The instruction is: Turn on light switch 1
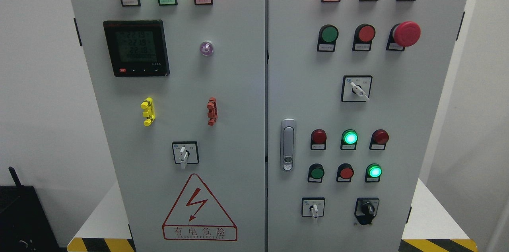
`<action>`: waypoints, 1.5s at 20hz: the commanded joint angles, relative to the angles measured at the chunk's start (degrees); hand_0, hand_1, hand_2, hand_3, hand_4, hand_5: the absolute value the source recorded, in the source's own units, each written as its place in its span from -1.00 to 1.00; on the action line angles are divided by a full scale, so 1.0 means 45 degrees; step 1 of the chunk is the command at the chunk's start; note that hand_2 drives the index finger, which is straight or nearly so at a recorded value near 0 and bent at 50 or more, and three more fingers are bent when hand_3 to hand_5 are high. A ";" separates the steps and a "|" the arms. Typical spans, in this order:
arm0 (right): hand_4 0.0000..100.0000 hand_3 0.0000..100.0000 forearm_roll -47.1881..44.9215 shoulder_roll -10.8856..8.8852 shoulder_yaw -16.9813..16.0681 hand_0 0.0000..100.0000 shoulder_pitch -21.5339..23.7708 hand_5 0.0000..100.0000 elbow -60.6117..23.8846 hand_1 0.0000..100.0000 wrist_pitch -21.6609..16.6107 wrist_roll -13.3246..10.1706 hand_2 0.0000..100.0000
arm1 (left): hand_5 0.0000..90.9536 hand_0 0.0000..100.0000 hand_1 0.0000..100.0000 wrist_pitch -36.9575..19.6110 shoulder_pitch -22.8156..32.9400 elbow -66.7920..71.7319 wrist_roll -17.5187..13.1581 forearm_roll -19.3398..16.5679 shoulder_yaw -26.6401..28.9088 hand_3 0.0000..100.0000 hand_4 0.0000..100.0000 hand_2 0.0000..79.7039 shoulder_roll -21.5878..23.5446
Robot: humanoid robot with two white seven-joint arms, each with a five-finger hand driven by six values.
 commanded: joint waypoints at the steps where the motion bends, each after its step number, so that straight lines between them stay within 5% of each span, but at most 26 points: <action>1: -1.00 -1.00 -0.0313 0.0000 0.0000 -1.00 0.0000 -1.00 0.0000 -1.00 0.0003 0.0005 -1.00 | -0.09 -0.57 0.29 -0.0380 0.0075 -0.5641 0.0634 0.0038 -0.0027 0.02 0.29 -0.22 0.0463; 5: -1.00 -1.00 -0.0313 0.0000 0.0000 -1.00 0.0000 -1.00 0.0000 -1.00 0.0003 0.0005 -1.00 | 0.40 -0.67 0.49 -0.0263 -0.0198 -0.6500 0.0753 0.0331 -0.0027 0.43 0.55 0.07 0.0443; 14: -1.00 -1.00 -0.0313 0.0000 0.0000 -1.00 0.0000 -1.00 0.0000 -1.00 0.0003 0.0005 -1.00 | 0.54 -0.79 0.60 0.0009 -0.0686 -0.7810 0.0772 0.0800 -0.0125 0.71 0.72 0.37 0.0268; 30: -1.00 -1.00 -0.0313 0.0000 0.0000 -1.00 0.0000 -1.00 0.0000 -1.00 0.0003 0.0005 -1.00 | 0.57 -0.93 0.57 0.5263 -0.4981 -0.9588 0.0733 0.1133 -0.0086 0.76 0.75 0.40 -0.1040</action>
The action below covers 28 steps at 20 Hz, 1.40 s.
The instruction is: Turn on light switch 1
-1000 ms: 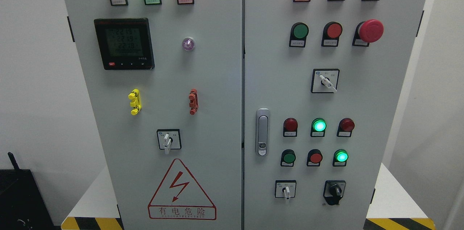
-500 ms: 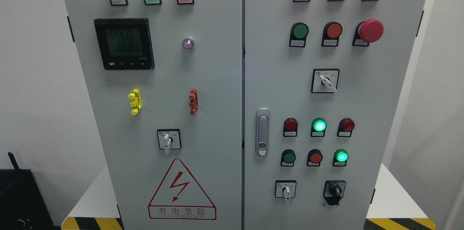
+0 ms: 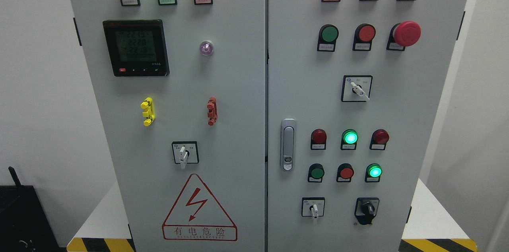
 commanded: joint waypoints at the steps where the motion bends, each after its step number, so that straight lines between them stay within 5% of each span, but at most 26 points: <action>1: -1.00 -1.00 -0.0313 0.0000 0.0000 -1.00 0.0000 -1.00 0.0000 -1.00 0.0002 0.0006 -1.00 | 0.58 -0.93 0.56 0.0933 -0.1482 -0.1635 -0.0003 0.0075 -0.0008 0.76 0.74 0.40 -0.0699; 14: -1.00 -1.00 -0.0313 0.0000 0.0000 -1.00 0.0000 -1.00 0.0000 -1.00 0.0002 0.0006 -1.00 | 0.57 -1.00 0.53 0.2828 -0.3572 -0.1615 0.0251 -0.0197 0.0051 0.77 0.75 0.40 -0.0993; 28: -1.00 -1.00 -0.0313 0.0000 0.0000 -1.00 0.0000 -1.00 0.0000 -1.00 0.0002 0.0006 -1.00 | 0.56 -1.00 0.52 0.3845 -0.4218 -0.1518 0.0251 -0.0882 0.0246 0.76 0.71 0.39 -0.1540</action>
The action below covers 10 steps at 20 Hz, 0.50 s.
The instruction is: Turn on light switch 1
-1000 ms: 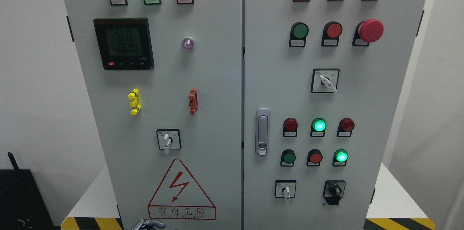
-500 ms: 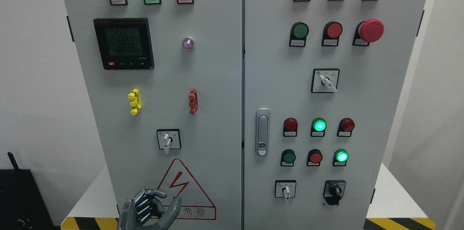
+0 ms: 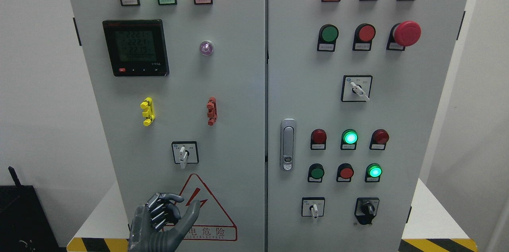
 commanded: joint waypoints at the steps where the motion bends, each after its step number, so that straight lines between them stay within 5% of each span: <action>1: -1.00 -1.00 -0.0313 0.0000 0.0000 -1.00 0.0000 -1.00 0.0000 -1.00 -0.0017 0.0005 -1.00 | 0.56 -1.00 0.52 0.0067 -0.0263 -0.0049 -0.0013 -0.0267 0.0215 0.77 0.71 0.39 -0.0403; 10: -1.00 -1.00 -0.0313 0.0000 0.0000 -1.00 0.0000 -1.00 0.0000 -1.00 0.0002 0.0005 -1.00 | 0.56 -1.00 0.51 0.0847 -0.0927 -0.0009 0.0161 -0.0658 0.0546 0.77 0.72 0.39 -0.0598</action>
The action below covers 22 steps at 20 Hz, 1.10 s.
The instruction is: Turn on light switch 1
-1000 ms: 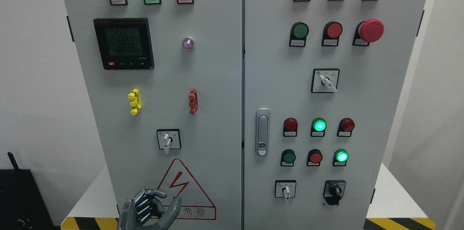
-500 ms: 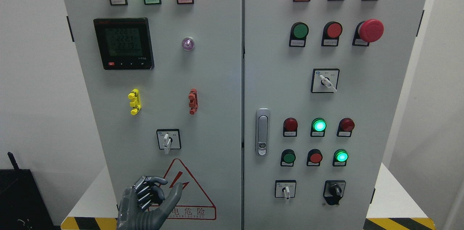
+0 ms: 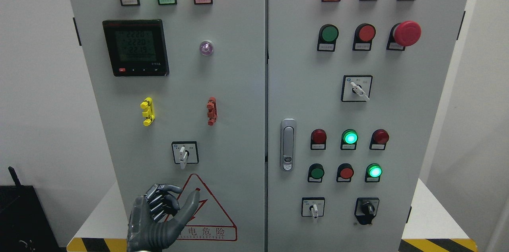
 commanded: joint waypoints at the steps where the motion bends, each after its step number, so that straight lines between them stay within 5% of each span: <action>1: -1.00 -1.00 -0.0313 0.0000 0.0000 -1.00 0.0000 -1.00 0.0000 -1.00 0.0008 0.0006 -1.00 | 0.56 -1.00 0.51 0.0277 -0.0390 0.0004 0.0216 -0.0155 0.0329 0.77 0.72 0.39 -0.0303; 22: -1.00 -1.00 -0.0313 0.0000 0.0000 -1.00 0.0000 -1.00 0.0000 -1.00 0.0008 0.0006 -1.00 | 0.58 -1.00 0.52 0.0707 -0.1405 0.0609 0.0217 -0.0526 0.0602 0.77 0.74 0.38 -0.0479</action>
